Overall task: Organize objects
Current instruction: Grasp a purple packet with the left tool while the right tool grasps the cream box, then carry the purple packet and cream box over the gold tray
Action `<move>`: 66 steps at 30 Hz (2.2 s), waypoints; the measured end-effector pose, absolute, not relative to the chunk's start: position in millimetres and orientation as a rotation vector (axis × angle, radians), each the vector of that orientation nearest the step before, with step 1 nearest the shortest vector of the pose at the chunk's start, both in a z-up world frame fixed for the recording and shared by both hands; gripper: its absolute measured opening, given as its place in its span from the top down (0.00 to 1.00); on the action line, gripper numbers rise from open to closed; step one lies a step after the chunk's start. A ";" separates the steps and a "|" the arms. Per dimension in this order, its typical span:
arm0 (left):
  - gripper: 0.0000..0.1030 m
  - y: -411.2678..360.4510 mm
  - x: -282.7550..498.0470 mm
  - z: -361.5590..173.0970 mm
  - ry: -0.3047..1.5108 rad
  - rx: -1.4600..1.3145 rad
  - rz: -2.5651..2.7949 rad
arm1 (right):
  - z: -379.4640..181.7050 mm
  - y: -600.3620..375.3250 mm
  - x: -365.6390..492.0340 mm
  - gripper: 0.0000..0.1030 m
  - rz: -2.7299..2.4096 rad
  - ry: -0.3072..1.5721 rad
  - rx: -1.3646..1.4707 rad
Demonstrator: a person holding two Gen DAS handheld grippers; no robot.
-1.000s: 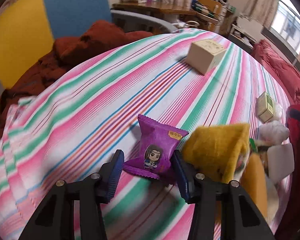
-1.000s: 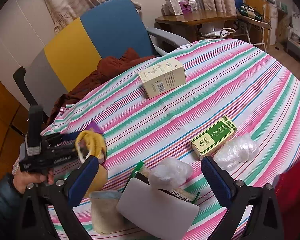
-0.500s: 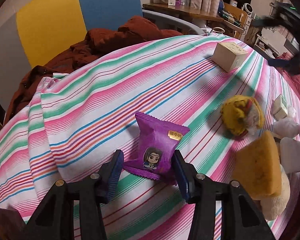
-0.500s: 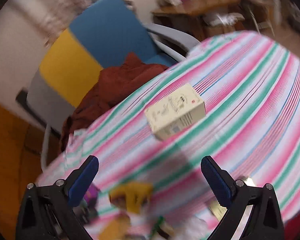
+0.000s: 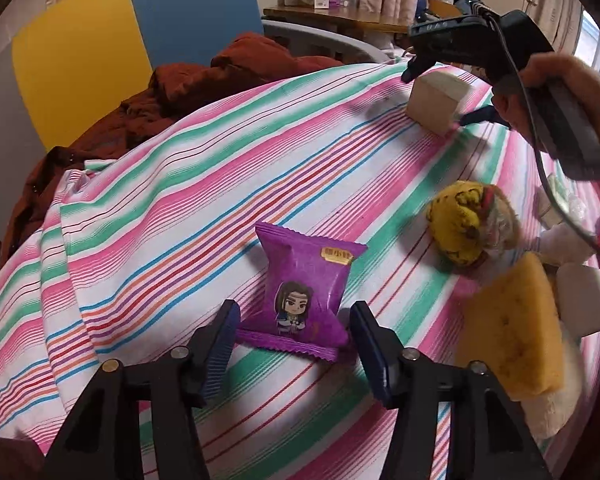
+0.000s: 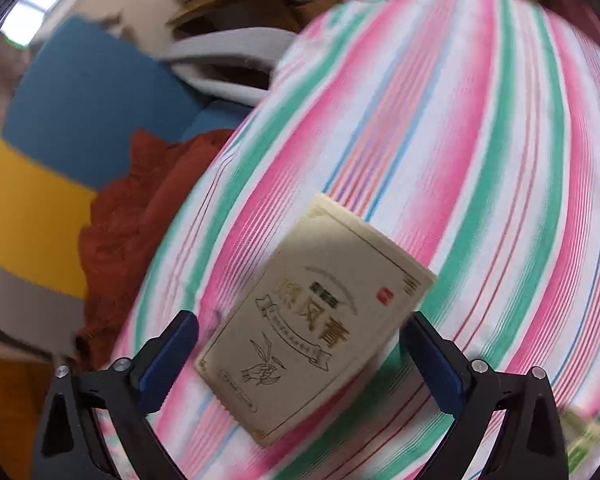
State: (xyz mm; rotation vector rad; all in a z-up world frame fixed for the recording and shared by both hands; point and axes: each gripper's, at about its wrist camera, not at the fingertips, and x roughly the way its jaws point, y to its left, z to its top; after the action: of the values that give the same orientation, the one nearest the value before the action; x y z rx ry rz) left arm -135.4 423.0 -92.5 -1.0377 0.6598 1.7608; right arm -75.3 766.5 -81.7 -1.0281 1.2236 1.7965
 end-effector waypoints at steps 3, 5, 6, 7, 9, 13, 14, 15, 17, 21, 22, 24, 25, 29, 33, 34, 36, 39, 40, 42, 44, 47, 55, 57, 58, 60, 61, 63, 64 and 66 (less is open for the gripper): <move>0.45 421.3 -133.7 -92.5 0.639 -1.045 1.749 | -72.8 757.8 -84.0 0.24 1.916 1.132 -1.107; 0.45 419.9 -131.1 -91.6 0.618 -1.057 1.747 | -64.7 750.2 -85.6 0.37 1.969 1.068 -1.154; 0.45 418.7 -129.2 -90.9 0.607 -1.065 1.748 | -61.2 745.4 -86.1 0.39 1.993 1.033 -1.184; 0.45 417.2 -127.5 -90.2 0.595 -1.074 1.752 | -58.6 740.3 -86.2 0.42 2.014 1.000 -1.212; 0.45 414.5 -125.0 -89.2 0.567 -1.097 1.754 | -55.4 728.3 -83.0 0.44 2.047 0.944 -1.258; 0.51 405.8 -108.9 -78.9 0.531 -1.099 1.757 | -53.5 713.8 -69.0 0.46 2.101 0.914 -1.319; 0.51 403.3 -104.7 -75.8 0.524 -1.093 1.760 | -52.7 707.0 -65.4 0.46 2.120 0.900 -1.340; 0.51 401.0 -100.6 -72.9 0.523 -1.084 1.764 | -52.6 702.6 -61.6 0.46 2.129 0.897 -1.354; 0.51 398.7 -94.1 -72.4 0.559 -1.075 1.769 | -50.7 697.6 -55.3 0.46 2.146 0.911 -1.354; 0.51 389.6 -87.7 -78.3 0.590 -1.088 1.773 | -49.2 685.4 -40.5 0.46 2.157 0.904 -1.369; 0.51 388.3 -86.9 -79.8 0.603 -1.086 1.777 | -49.1 684.5 -37.5 0.46 2.160 0.888 -1.371; 0.51 386.6 -88.9 -84.1 0.596 -1.111 1.768 | -54.3 686.6 -37.7 0.46 2.158 0.820 -1.399; 0.50 386.1 -89.5 -85.9 0.599 -1.123 1.758 | -56.5 685.8 -38.4 0.46 2.154 0.798 -1.411; 0.49 390.7 -87.9 -87.7 0.618 -1.116 1.760 | -56.6 686.6 -34.8 0.46 2.160 0.762 -1.410; 0.52 389.3 -86.2 -84.9 0.579 -1.123 1.780 | -62.1 686.8 -34.7 0.47 2.150 0.714 -1.425; 0.52 387.4 -82.6 -82.0 0.573 -1.106 1.785 | -61.6 686.8 -34.0 0.48 2.156 0.709 -1.421; 0.52 383.4 -75.8 -74.9 0.561 -1.080 1.799 | -59.8 687.4 -31.6 0.49 2.181 0.756 -1.401; 0.52 374.2 -71.3 -59.7 0.481 -1.061 1.816 | -53.8 688.7 -22.9 0.49 2.212 0.800 -1.380; 0.52 370.1 -69.4 -54.2 0.456 -1.058 1.822 | -50.2 688.8 -18.5 0.49 2.226 0.827 -1.367; 0.52 363.0 -65.2 -43.7 0.411 -1.057 1.828 | -41.4 687.3 -12.2 0.49 2.255 0.856 -1.339; 0.52 353.3 -59.0 -32.1 0.392 -1.028 1.848 | -34.5 683.2 -9.8 0.49 2.281 0.890 -1.305; 0.52 336.3 -55.1 -15.3 0.336 -1.009 1.874 | -24.7 666.9 -7.5 0.49 2.343 0.940 -1.234; 0.52 280.9 -47.7 23.5 0.190 -0.969 1.989 | 29.9 604.4 19.6 0.49 2.540 0.931 -1.099; 0.52 264.9 -45.1 27.8 0.166 -0.968 2.020 | 40.6 583.3 21.1 0.49 2.600 0.915 -1.086; 0.52 260.7 -45.0 28.2 0.156 -0.975 2.027 | 43.1 577.0 22.1 0.49 2.617 0.911 -1.086; 0.52 244.9 -43.2 27.9 0.139 -0.990 2.055 | 49.7 555.3 24.8 0.49 2.668 0.886 -1.098; 0.52 239.2 -42.1 27.7 0.139 -0.990 2.066 | 51.8 542.8 23.9 0.49 2.694 0.870 -1.107; 0.52 224.5 -40.5 26.7 0.133 -0.995 2.095 | 53.2 520.5 21.0 0.49 2.739 0.861 -1.132; 0.52 216.2 -40.8 25.9 0.121 -1.001 2.109 | 53.4 510.9 21.5 0.49 2.755 0.851 -1.141; 0.52 197.6 -41.6 25.8 0.086 -1.016 2.137 | 51.7 483.8 14.2 0.49 2.800 0.832 -1.168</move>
State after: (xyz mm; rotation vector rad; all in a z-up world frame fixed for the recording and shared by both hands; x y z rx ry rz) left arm -41.6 197.6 25.8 -1.0160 0.0864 2.1371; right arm 14.2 483.8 51.7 -1.1680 0.8320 2.8001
